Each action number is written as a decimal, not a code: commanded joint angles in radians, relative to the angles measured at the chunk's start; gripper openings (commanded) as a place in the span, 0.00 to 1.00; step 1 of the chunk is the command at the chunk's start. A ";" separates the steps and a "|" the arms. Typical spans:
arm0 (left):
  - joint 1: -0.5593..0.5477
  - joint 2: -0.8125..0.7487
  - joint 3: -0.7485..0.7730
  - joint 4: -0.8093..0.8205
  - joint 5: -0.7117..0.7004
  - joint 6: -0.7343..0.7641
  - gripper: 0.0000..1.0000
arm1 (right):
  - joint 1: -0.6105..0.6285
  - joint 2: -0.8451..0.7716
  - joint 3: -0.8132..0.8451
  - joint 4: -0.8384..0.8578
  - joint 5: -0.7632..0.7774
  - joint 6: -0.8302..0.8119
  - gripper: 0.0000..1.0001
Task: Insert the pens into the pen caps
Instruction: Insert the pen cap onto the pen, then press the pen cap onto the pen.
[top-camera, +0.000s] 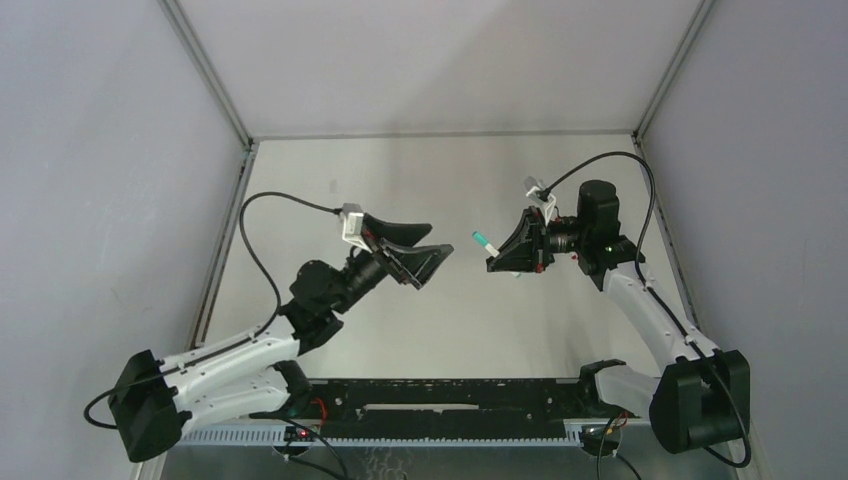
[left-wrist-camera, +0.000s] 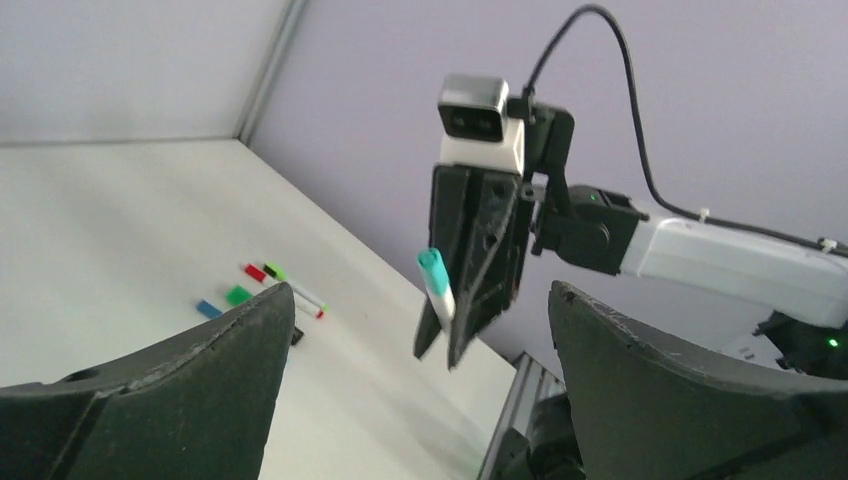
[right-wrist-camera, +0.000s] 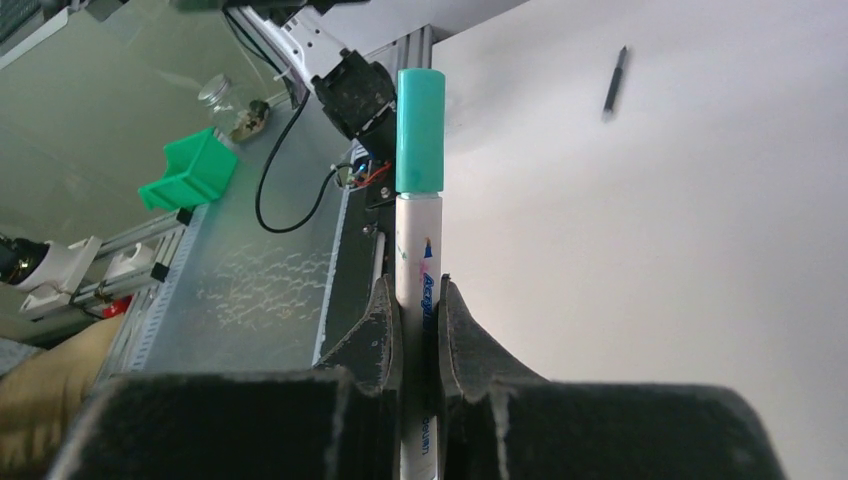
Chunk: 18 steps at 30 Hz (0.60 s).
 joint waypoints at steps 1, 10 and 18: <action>0.074 0.039 0.077 0.059 0.117 -0.054 1.00 | 0.006 -0.015 0.042 -0.085 -0.043 -0.113 0.00; 0.081 0.254 0.180 0.236 0.225 -0.208 0.80 | 0.006 -0.016 0.043 -0.086 -0.028 -0.106 0.00; 0.079 0.367 0.216 0.323 0.262 -0.275 0.62 | 0.009 -0.012 0.043 -0.073 -0.014 -0.084 0.00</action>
